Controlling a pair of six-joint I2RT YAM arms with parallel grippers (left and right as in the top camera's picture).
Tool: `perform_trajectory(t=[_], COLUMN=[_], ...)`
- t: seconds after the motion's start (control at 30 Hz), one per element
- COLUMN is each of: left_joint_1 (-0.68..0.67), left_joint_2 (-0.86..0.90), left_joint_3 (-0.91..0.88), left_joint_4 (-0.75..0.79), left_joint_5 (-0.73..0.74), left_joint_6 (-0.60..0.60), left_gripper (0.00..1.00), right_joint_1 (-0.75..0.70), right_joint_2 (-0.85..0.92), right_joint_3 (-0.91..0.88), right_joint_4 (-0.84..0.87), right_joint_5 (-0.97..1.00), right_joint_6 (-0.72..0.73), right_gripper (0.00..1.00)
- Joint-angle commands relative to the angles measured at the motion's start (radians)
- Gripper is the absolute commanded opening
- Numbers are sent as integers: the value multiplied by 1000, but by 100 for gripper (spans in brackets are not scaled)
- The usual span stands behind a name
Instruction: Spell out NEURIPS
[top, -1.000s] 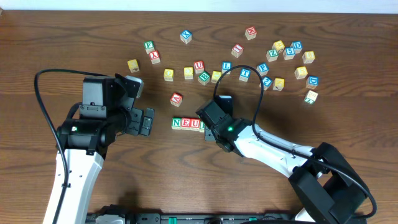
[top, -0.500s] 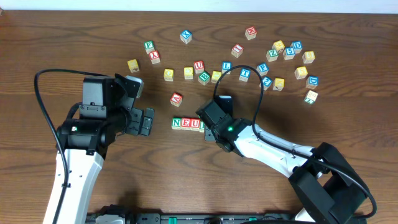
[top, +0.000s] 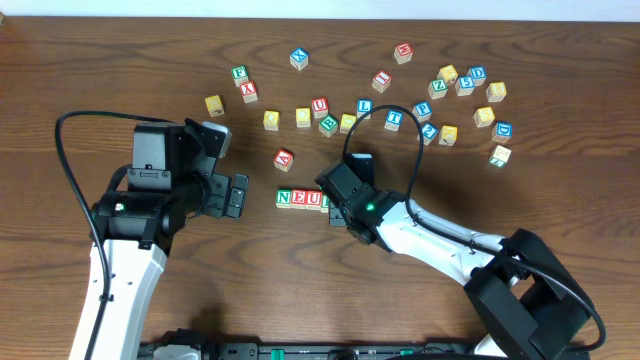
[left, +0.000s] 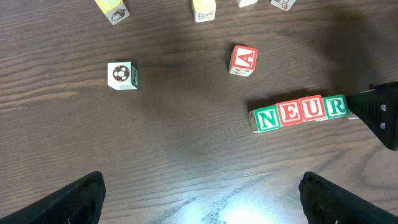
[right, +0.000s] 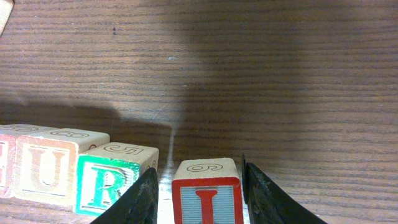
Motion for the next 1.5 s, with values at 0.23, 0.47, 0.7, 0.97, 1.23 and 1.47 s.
perform_trajectory(t=[0.23, 0.47, 0.7, 0.97, 1.23, 1.47], left_joint_1=[4, 4, 4, 4, 4, 4], left_joint_2=[-1, -1, -1, -1, -1, -1], left_joint_3=[27, 27, 27, 27, 27, 27], left_joint_4=[0, 0, 0, 0, 0, 0], left_joint_5=[-10, -10, -10, -10, -10, -10], left_joint_6=[6, 6, 6, 6, 6, 6], left_gripper=[98, 98, 98, 98, 98, 98], right_joint_1=[-3, -3, -3, -3, -3, -3], right_joint_2=[5, 5, 5, 11, 13, 13], right_joint_3=[-6, -6, -6, -6, -6, -6], right_joint_4=[0, 1, 10, 29, 36, 45], right_joint_5=[24, 24, 47, 56, 69, 71], right_joint_6=[-1, 2, 2, 1, 1, 1], right_gripper=[34, 21, 22, 22, 23, 25])
